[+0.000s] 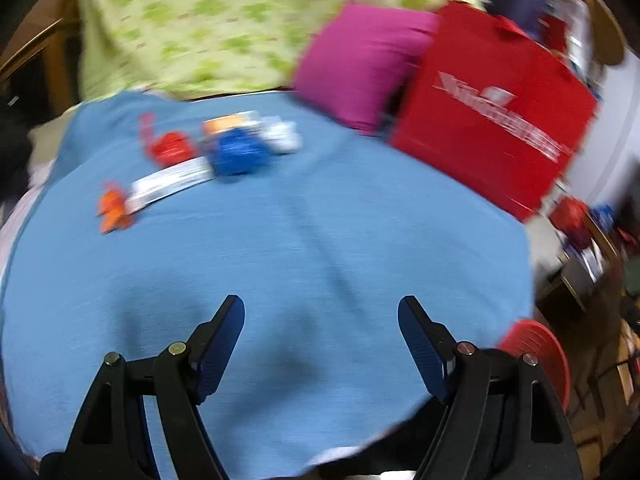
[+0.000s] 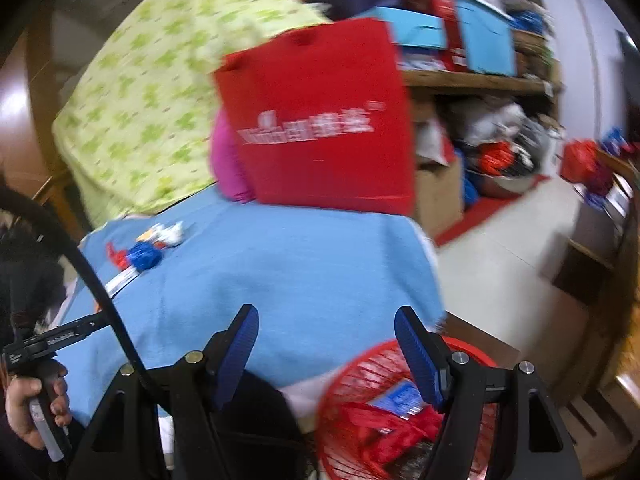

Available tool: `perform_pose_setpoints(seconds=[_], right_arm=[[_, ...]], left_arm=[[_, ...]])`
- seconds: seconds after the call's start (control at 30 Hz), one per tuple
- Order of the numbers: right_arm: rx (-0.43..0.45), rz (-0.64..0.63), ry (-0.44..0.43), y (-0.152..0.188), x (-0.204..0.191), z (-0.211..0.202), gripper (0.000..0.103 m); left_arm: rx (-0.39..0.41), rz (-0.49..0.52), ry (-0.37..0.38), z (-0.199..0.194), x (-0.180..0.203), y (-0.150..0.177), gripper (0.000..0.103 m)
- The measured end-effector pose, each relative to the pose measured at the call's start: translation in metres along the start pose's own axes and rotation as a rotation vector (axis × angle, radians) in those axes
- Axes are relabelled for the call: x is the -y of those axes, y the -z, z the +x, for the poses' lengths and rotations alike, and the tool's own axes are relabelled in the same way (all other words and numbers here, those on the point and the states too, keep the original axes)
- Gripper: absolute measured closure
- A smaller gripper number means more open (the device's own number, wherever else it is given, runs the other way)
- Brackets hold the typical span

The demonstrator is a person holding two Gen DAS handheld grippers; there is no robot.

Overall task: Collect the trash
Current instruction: 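Move both grippers back over the remaining trash on the blanket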

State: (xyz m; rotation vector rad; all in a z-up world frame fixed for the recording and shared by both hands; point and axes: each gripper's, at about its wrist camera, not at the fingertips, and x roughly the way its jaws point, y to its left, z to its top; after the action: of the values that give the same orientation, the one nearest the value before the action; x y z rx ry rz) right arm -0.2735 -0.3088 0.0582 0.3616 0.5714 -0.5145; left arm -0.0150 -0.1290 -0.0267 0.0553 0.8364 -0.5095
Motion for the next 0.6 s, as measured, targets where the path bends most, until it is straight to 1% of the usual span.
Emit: perform_pose_setpoints(seconds=[0.1, 0.17, 0.3, 0.4, 0.47, 0.53, 0.6], right_arm=[[-0.019, -0.072, -0.061, -0.007, -0.043, 0.017, 0.029], [-0.043, -0.124, -0.119, -0.011, -0.077, 0.033, 0.029], [-0.097, -0.225, -0.233, -0.011, -0.14, 0.061, 0.029], [-0.157, -0.286, -0.307, -0.007, -0.184, 0.091, 0.029], [-0.2, -0.324, -0.348, -0.004, -0.214, 0.115, 0.029], [-0.242, -0.339, -0.381, -0.001, -0.237, 0.134, 0.029], [-0.285, -0.356, -0.426, 0.002, -0.268, 0.16, 0.029]], left_arm=[[0.014, -0.072, -0.076, 0.002, -0.045, -0.001, 0.023], [0.028, -0.122, -0.144, 0.003, -0.078, -0.004, 0.023], [0.062, -0.239, -0.307, 0.009, -0.138, -0.011, 0.023], [0.081, -0.315, -0.394, 0.014, -0.176, -0.012, 0.023], [0.091, -0.361, -0.442, 0.015, -0.195, -0.009, 0.023], [0.095, -0.406, -0.474, 0.013, -0.207, -0.005, 0.023], [0.11, -0.443, -0.489, 0.011, -0.215, -0.003, 0.023]])
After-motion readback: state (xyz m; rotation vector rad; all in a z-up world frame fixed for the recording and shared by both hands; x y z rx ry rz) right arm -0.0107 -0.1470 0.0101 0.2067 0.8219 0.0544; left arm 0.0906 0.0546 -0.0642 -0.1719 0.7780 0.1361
